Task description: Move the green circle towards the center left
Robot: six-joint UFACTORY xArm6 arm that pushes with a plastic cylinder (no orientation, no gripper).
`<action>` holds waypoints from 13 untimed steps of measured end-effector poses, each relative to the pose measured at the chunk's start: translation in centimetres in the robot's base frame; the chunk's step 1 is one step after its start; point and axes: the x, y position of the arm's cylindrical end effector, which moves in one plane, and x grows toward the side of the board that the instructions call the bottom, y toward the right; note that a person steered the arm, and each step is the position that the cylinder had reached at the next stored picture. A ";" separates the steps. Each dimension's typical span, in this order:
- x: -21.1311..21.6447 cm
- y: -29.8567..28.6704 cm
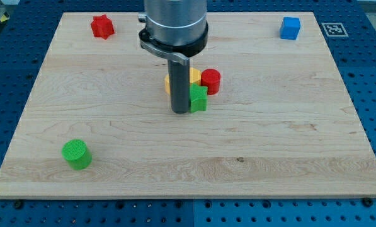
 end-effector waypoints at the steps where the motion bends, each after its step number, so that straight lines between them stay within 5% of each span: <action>1: 0.3 0.3; 2: 3.6 0.3; 8: 7.7 -0.9; 10: 14.7 -10.4; 13: 11.3 -21.2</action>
